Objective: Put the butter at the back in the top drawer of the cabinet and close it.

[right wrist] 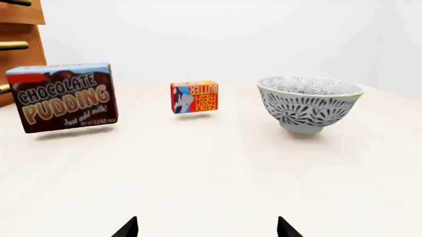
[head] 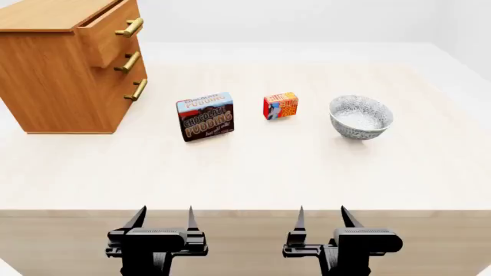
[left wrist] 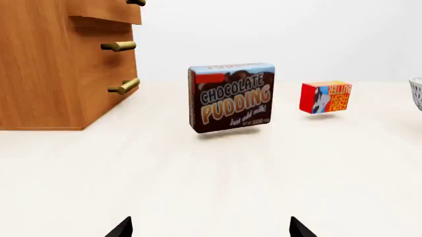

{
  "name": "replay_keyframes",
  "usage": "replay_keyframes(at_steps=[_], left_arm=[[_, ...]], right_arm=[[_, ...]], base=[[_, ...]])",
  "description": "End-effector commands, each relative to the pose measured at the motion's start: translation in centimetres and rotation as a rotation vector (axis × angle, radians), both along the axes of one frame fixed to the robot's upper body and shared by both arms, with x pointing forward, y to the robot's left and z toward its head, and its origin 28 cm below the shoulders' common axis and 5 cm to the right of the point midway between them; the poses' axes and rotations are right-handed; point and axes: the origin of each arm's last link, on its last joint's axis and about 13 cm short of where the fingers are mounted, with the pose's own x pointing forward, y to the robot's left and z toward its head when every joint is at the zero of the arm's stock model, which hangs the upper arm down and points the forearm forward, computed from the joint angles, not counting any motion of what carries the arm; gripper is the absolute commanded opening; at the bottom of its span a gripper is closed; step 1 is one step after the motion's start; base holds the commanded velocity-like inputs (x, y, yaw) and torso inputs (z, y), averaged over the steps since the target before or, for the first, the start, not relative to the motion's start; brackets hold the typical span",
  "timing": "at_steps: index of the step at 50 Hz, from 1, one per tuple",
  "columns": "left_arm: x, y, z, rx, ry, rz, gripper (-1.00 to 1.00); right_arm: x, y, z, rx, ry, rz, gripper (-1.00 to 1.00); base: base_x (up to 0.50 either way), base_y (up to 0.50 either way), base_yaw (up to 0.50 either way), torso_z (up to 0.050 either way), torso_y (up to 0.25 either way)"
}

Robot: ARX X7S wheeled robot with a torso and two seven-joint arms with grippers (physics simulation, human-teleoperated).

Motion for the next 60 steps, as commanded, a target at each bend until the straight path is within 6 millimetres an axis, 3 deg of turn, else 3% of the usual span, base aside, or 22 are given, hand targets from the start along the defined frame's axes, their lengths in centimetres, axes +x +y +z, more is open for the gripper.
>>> replay_keyframes(at_steps=[1,28,60], left_arm=[[0.00,-0.01,-0.02,0.005,0.000,0.000,1.00],[-0.11,-0.16,-0.06,0.032,0.000,-0.020,1.00],[-0.10,-0.15,-0.03,0.031,0.012,-0.028,1.00]], right_arm=[[0.01,0.04,-0.01,0.000,0.000,0.000,1.00],[0.12,0.13,-0.02,-0.002,-0.005,0.002,1.00],[0.04,0.15,-0.03,-0.010,-0.003,0.010,1.00]], base=[[0.00,0.00,0.00,0.000,0.000],[0.00,0.00,0.00,0.000,0.000],[0.00,0.00,0.00,0.049,0.000]])
